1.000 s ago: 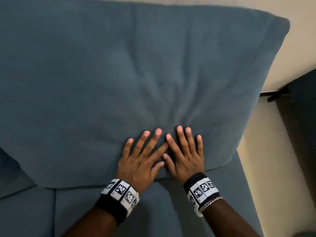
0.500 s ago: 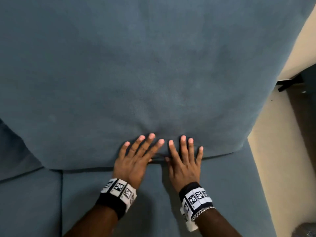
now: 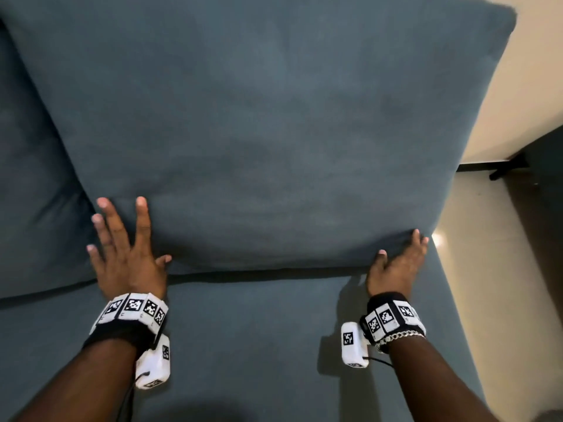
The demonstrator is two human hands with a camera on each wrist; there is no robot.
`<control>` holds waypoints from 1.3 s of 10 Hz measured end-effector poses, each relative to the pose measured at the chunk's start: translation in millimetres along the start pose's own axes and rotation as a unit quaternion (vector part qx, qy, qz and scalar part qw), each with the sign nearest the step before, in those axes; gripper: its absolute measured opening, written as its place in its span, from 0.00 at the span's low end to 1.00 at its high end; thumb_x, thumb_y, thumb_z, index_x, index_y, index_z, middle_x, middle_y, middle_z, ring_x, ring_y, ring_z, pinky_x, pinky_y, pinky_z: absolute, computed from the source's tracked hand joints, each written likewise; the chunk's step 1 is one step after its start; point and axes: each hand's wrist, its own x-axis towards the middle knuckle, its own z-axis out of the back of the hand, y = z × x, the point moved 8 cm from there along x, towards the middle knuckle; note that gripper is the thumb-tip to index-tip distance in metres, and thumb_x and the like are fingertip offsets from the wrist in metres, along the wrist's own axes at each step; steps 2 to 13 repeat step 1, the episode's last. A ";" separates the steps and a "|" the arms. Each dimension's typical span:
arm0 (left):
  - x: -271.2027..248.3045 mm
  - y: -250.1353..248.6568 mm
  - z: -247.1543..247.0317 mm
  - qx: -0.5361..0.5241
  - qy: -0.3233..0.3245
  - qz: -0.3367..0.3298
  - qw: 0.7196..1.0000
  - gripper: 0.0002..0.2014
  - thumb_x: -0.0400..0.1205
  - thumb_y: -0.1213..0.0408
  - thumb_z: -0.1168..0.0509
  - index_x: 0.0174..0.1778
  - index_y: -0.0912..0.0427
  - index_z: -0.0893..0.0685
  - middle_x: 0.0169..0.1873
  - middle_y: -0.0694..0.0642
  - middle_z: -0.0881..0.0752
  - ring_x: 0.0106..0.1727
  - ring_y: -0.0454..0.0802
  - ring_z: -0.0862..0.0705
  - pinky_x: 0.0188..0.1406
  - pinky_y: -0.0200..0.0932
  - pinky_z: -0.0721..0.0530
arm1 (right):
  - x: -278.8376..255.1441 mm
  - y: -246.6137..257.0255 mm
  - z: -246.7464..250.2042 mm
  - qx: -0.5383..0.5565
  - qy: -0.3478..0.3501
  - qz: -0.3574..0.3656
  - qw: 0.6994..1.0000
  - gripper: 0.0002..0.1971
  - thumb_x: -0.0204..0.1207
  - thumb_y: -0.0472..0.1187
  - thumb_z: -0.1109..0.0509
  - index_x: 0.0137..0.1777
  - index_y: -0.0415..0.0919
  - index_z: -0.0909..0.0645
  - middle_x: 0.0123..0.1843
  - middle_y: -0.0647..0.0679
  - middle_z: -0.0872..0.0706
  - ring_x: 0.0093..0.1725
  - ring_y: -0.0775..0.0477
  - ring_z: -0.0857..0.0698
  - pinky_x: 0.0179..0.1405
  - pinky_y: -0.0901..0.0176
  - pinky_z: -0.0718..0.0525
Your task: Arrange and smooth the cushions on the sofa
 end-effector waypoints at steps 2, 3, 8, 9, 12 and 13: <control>-2.3 9.9 36.0 -0.054 -0.010 0.035 0.998 0.65 0.74 0.72 0.20 0.91 0.39 0.63 0.91 0.56 0.66 0.91 0.66 0.54 0.79 0.80 0.34 | -26.5 51.0 4.8 -0.002 0.078 0.052 0.996 0.40 0.81 0.34 0.28 0.90 0.43 0.42 0.92 0.38 0.51 0.90 0.36 0.46 0.88 0.56 0.45; -2.3 9.9 36.0 -0.054 -0.010 0.035 0.998 0.65 0.74 0.72 0.20 0.91 0.39 0.63 0.91 0.56 0.66 0.91 0.66 0.54 0.79 0.80 0.34 | -26.5 51.0 4.8 -0.002 0.078 0.052 0.996 0.40 0.81 0.34 0.28 0.90 0.43 0.42 0.92 0.38 0.51 0.90 0.36 0.46 0.88 0.56 0.45; -2.3 9.9 36.0 -0.054 -0.010 0.035 0.998 0.65 0.74 0.72 0.20 0.91 0.39 0.63 0.91 0.56 0.66 0.91 0.66 0.54 0.79 0.80 0.34 | -26.5 51.0 4.8 -0.002 0.078 0.052 0.996 0.40 0.81 0.34 0.28 0.90 0.43 0.42 0.92 0.38 0.51 0.90 0.36 0.46 0.88 0.56 0.45; -2.3 9.9 36.0 -0.054 -0.010 0.035 0.998 0.65 0.74 0.72 0.20 0.91 0.39 0.63 0.91 0.56 0.66 0.91 0.66 0.54 0.79 0.80 0.34 | -26.5 51.0 4.8 -0.002 0.078 0.052 0.996 0.40 0.81 0.34 0.28 0.90 0.43 0.42 0.92 0.38 0.51 0.90 0.36 0.46 0.88 0.56 0.45; -2.3 9.9 36.0 -0.054 -0.010 0.035 0.998 0.65 0.74 0.72 0.20 0.91 0.39 0.63 0.91 0.56 0.66 0.91 0.66 0.54 0.79 0.80 0.34 | -26.5 51.0 4.8 -0.002 0.078 0.052 0.996 0.40 0.81 0.34 0.28 0.90 0.43 0.42 0.92 0.38 0.51 0.90 0.36 0.46 0.88 0.56 0.45; -2.3 9.9 36.0 -0.054 -0.010 0.035 0.998 0.65 0.74 0.72 0.20 0.91 0.39 0.63 0.91 0.56 0.66 0.91 0.66 0.54 0.79 0.80 0.34 | -26.5 51.0 4.8 -0.002 0.078 0.052 0.996 0.40 0.81 0.34 0.28 0.90 0.43 0.42 0.92 0.38 0.51 0.90 0.36 0.46 0.88 0.56 0.45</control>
